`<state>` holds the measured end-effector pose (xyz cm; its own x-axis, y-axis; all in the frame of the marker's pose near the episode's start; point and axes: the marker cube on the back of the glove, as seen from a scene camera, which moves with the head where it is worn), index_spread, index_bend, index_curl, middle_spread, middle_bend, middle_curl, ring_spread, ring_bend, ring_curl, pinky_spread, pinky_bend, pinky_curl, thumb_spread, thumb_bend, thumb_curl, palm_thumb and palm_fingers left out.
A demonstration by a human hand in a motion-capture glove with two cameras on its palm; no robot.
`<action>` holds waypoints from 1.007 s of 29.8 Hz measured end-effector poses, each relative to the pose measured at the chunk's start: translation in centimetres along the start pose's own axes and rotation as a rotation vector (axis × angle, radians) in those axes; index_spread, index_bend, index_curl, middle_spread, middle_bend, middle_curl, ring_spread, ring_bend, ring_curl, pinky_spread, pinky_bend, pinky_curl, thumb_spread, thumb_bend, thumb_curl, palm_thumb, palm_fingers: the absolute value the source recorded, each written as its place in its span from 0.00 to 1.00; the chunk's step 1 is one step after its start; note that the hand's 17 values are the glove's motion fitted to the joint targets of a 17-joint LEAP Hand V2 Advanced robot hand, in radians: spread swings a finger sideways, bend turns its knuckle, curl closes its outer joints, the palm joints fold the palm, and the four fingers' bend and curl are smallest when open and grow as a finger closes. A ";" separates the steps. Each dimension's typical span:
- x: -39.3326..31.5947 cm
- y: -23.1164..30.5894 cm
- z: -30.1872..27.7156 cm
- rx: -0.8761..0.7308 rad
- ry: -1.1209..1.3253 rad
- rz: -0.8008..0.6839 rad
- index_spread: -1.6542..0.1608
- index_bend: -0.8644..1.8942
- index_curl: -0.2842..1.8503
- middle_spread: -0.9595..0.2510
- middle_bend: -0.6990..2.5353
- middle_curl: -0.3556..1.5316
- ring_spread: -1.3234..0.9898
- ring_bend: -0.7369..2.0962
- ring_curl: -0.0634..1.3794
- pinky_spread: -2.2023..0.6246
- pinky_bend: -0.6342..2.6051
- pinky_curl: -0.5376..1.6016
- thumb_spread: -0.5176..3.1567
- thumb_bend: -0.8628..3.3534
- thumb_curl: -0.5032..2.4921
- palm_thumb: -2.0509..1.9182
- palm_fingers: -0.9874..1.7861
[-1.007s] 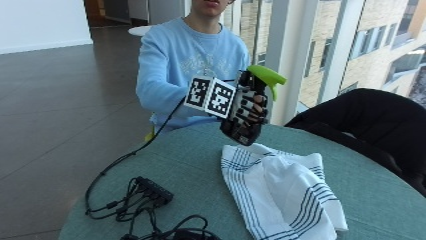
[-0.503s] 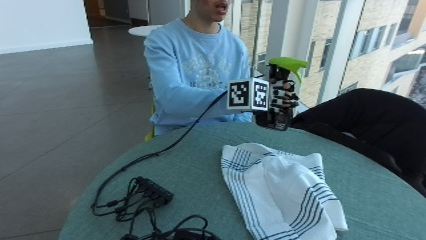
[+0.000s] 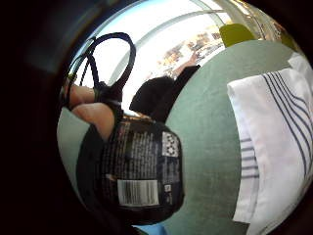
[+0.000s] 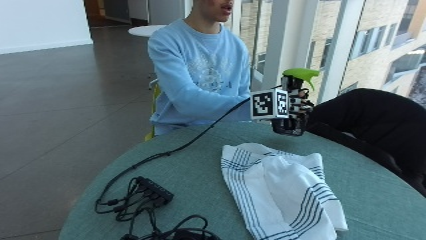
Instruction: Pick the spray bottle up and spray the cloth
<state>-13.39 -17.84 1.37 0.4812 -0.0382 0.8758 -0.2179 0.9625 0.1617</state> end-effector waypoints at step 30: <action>0.5 1.6 -0.1 -0.021 0.083 -0.055 0.77 0.33 0.32 0.72 0.32 0.43 0.54 0.42 0.32 0.80 0.26 0.42 0.42 0.20 0.33 0.72 0.71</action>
<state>-13.39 -16.32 1.99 0.5605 -0.0694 0.8252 -0.1719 0.9650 0.1980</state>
